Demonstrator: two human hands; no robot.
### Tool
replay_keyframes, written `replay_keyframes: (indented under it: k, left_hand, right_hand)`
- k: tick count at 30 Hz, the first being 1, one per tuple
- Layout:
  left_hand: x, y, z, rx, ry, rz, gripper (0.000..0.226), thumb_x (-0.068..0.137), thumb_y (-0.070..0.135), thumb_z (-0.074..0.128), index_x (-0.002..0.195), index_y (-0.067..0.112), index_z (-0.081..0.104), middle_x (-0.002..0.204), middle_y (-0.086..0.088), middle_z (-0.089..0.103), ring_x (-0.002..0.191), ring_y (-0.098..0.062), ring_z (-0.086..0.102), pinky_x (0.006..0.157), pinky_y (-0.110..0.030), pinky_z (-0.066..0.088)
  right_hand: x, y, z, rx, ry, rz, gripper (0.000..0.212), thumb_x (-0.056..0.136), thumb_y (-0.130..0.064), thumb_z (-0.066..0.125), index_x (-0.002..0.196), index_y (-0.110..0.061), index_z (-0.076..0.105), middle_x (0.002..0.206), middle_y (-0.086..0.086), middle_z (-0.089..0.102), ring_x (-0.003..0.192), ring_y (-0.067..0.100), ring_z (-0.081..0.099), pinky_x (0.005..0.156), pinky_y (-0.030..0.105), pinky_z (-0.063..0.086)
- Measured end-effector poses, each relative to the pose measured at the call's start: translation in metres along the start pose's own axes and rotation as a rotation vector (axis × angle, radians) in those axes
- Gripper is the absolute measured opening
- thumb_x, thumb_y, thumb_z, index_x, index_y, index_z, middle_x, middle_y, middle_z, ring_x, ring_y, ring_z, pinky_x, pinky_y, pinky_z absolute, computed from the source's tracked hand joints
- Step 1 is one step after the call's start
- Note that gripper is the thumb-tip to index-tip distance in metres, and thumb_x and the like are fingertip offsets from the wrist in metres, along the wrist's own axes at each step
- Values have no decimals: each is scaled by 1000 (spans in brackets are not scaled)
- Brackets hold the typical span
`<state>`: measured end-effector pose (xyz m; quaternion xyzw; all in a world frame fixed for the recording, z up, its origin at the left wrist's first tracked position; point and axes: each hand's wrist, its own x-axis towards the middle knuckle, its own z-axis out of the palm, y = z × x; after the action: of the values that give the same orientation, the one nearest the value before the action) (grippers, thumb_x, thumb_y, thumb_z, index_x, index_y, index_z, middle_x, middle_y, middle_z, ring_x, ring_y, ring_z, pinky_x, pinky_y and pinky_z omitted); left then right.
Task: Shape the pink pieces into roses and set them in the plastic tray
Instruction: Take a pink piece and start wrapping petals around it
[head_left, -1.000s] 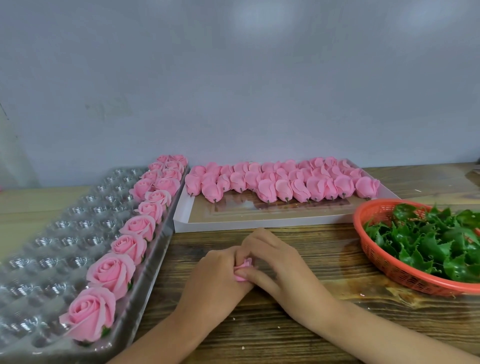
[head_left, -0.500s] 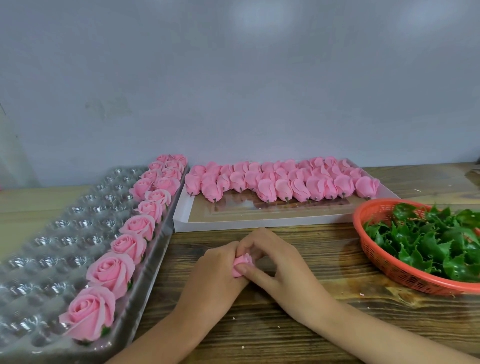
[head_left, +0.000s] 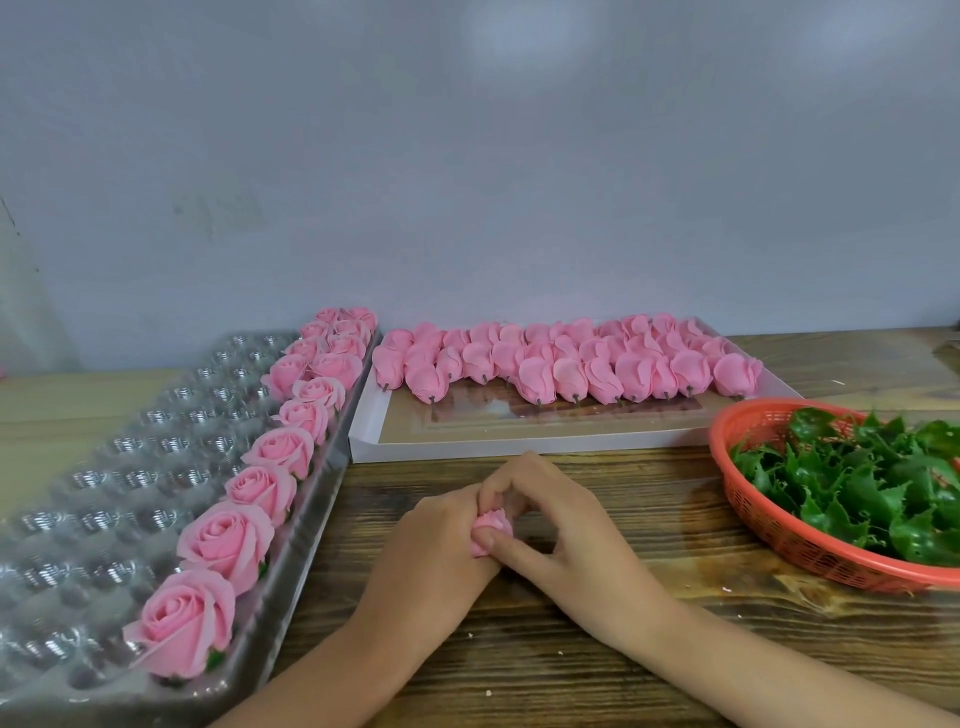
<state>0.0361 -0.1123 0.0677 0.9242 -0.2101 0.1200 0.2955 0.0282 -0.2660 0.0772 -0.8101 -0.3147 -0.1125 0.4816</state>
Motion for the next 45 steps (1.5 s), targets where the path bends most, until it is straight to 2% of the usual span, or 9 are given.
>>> replay_keyframes:
  k: [6,12,14,19,24,30,33,39,45]
  left_hand:
    - [1,-2,-1,-124,6,-76,17,84,30,65,72,36,55,66,12,60,73,4,58,63,-11,42]
    - [0,-1,-1,-74,11,-47,27,83,28,63,67,40,46,64,16,56,72,5,57,58,-9,37]
    - [-1,1,-2,-47,3,-18,28,84,29,61,66,41,43,63,18,54,72,7,55,58,-8,36]
    - [-2,2,-2,-62,18,-20,27,89,33,60,68,41,46,67,15,57,74,5,57,61,-10,40]
    - [-1,1,-4,-172,-6,-76,10,83,27,69,77,30,62,71,9,65,71,0,61,64,-18,47]
    - [0,2,-4,-84,-17,-51,28,87,29,61,67,42,46,64,17,56,76,10,57,63,-9,41]
    - [-2,4,-4,-50,-14,-13,30,85,31,61,67,46,42,64,19,54,77,11,56,63,-7,39]
    - [-2,5,-6,-105,-5,-24,31,83,26,69,68,43,48,66,16,59,74,5,58,63,-8,40]
    - [-1,5,-6,-71,-23,-40,22,87,28,62,72,39,49,68,15,58,74,5,57,61,-8,39]
  right_hand:
    - [3,1,-6,-94,-53,-110,3,93,-12,66,94,-14,65,98,-7,52,97,8,54,85,15,42]
    - [-1,1,0,26,23,39,22,85,-36,70,101,-27,59,97,-11,59,92,14,59,81,30,50]
    - [-2,1,1,33,22,62,20,85,-35,70,100,-28,58,94,-9,61,88,16,60,80,34,50]
    - [0,0,-1,-12,4,30,11,89,-19,72,91,-25,63,93,-12,58,91,13,59,80,22,47]
    - [1,-1,-8,-115,-70,-109,5,92,-12,68,95,-16,68,101,-8,54,99,8,56,86,20,45]
    - [-1,0,-2,-26,8,13,20,85,-25,74,98,-28,59,96,-14,57,92,10,56,78,16,43]
    - [0,2,-2,-54,-2,0,16,86,-23,73,94,-27,60,95,-14,56,91,10,56,77,16,43]
    - [2,3,-8,-147,-97,-161,4,94,-17,65,95,-20,63,102,-11,50,98,6,54,85,20,45]
    - [1,4,-4,-12,-14,-22,20,85,-23,76,97,-23,61,98,-9,57,93,13,57,81,21,46]
